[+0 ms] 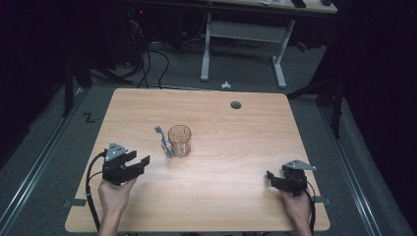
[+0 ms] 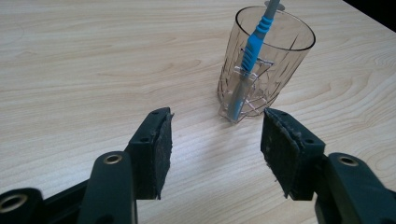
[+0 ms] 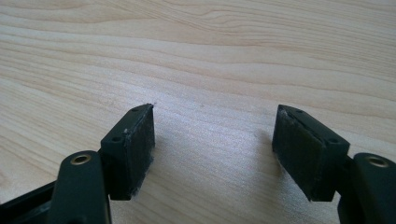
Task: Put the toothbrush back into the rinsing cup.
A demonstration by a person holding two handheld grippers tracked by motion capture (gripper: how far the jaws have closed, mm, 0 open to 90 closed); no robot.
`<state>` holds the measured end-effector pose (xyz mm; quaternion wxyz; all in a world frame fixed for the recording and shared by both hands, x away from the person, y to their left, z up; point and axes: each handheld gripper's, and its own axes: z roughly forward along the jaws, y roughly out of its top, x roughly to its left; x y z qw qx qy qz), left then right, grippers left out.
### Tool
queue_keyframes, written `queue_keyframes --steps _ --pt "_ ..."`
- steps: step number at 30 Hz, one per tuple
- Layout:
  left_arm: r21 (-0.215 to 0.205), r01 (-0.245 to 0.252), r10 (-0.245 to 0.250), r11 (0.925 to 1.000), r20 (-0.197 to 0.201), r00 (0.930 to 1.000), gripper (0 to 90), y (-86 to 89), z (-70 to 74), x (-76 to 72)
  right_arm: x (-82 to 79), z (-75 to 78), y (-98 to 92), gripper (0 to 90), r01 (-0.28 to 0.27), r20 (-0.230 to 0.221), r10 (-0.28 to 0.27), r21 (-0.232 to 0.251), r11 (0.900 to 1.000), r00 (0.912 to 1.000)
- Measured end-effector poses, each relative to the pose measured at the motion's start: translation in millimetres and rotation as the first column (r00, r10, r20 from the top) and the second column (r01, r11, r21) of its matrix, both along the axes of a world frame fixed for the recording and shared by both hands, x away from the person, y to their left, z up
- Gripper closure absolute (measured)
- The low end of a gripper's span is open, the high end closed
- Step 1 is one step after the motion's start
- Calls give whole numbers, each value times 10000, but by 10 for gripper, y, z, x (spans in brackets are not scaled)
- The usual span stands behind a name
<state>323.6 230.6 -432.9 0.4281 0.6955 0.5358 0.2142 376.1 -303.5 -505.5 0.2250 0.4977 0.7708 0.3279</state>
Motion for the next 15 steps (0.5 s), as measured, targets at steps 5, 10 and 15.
queue_keyframes --steps 5,10,15 --pt "-14 -50 50 10000 -75 10000 436 15 -32 -15 0 0 0 301 1 0 -1 -3 10000 10000" --pt "-59 -91 90 9999 -102 9999 436 26 -56 -29 0 0 0 301 1 -2 -1 -1 10000 10000" --pt "-115 -157 155 9998 -163 9997 434 38 -87 -39 0 0 0 301 1 -2 -1 -2 10000 10000"
